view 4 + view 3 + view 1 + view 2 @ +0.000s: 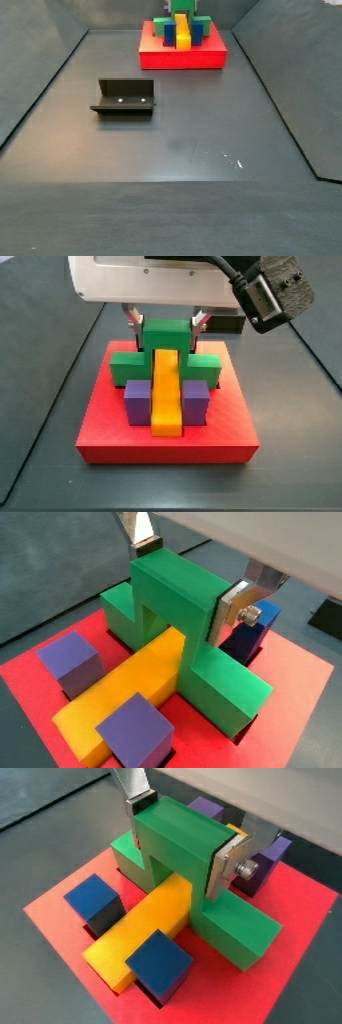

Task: Pick up the green object. Move up. Move to above the board. Insert the green object.
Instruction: Insert the green object.

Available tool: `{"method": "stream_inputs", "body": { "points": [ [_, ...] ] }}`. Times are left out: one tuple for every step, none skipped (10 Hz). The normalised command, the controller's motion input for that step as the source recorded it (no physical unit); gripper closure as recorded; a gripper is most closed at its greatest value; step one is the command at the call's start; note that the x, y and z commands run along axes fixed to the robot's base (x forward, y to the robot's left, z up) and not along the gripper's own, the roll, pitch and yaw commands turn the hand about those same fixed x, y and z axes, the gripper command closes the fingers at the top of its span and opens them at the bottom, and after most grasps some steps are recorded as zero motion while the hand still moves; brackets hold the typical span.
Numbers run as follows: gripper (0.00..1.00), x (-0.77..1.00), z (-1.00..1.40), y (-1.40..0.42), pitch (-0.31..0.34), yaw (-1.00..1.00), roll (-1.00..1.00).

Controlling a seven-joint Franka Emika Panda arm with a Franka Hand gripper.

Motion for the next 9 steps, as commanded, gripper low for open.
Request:
{"method": "stream_inputs", "body": {
  "points": [
    [1.00,-0.01,-0.12,0.00,-0.020,0.17,0.25],
    [1.00,-0.05,-0.01,-0.14,-0.074,0.05,0.09],
    [1.00,-0.04,-0.29,-0.24,-0.154,0.02,0.07],
    [1.00,-0.02,-0.79,-0.21,-0.187,0.02,0.04],
    [1.00,0.00,-0.87,-0.25,-0.167,0.03,0.13],
    [1.00,0.11,-0.91,-0.28,-0.107,0.03,0.15],
    [1.00,0.35,-0.91,-0.19,-0.056,0.02,0.15],
    [1.00,0.37,-0.71,-0.09,-0.036,0.00,0.11],
    [1.00,0.13,-0.15,0.00,-0.020,-0.06,0.00]
  ]
}}
